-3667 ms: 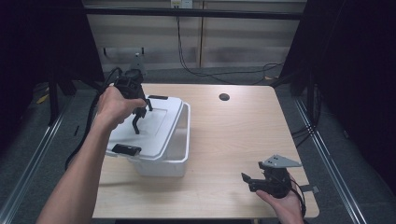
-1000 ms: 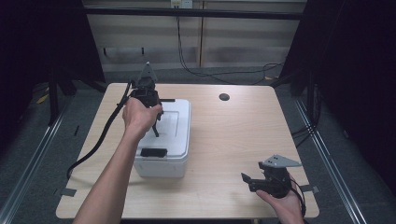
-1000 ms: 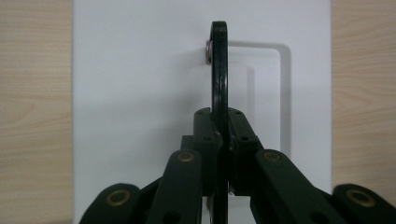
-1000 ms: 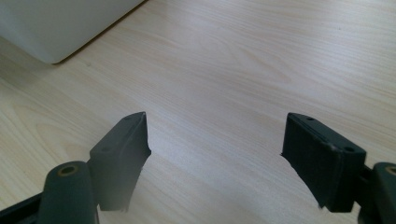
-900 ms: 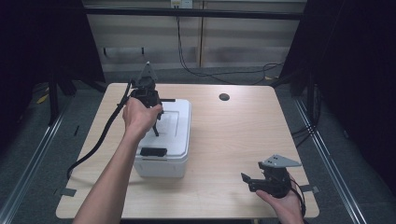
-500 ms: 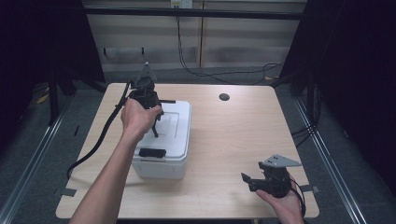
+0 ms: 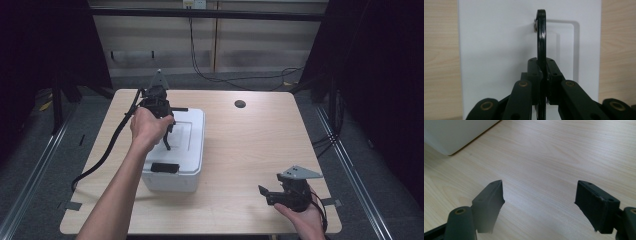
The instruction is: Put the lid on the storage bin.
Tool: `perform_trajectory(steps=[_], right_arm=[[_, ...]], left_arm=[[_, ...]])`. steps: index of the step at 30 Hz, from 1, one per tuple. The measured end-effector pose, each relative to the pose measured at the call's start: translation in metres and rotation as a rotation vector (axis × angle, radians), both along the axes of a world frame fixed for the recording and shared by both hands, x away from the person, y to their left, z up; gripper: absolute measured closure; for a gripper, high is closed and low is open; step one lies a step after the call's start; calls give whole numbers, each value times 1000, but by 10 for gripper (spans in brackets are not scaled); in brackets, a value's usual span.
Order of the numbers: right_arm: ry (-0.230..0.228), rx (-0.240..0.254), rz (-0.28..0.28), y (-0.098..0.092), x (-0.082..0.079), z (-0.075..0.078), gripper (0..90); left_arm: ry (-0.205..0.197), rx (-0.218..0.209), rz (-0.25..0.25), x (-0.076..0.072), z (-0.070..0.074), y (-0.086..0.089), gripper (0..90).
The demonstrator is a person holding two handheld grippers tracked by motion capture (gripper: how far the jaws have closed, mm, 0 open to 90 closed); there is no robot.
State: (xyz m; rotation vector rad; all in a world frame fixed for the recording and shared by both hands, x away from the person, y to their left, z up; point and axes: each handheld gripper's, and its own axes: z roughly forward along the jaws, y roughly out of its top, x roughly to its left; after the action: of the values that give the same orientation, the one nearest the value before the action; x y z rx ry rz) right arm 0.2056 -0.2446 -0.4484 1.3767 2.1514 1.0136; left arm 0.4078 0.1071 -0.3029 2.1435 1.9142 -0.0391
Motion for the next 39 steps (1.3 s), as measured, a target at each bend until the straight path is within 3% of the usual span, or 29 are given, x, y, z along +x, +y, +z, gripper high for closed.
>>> perform_trajectory(steps=[1, 8, 16, 29, 39], right_arm=[[-1, -1, 1, 0, 0, 0, 222], [4, 1, -2, 0, 0, 0, 222], [7, 0, -3, 0, 0, 0, 223], [3, -1, 0, -1, 0, -1, 223], [12, -2, -5, 0, 0, 0, 223]], left_arm=[[8, 20, -7, 2, -2, -1, 835], [6, 23, 10, 5, -5, -5, 842], [-4, -7, 63, 7, -6, -3, 843], [-5, -38, 67, 9, -10, 8, 827], [-71, -74, 22, 9, -3, 24, 634]])
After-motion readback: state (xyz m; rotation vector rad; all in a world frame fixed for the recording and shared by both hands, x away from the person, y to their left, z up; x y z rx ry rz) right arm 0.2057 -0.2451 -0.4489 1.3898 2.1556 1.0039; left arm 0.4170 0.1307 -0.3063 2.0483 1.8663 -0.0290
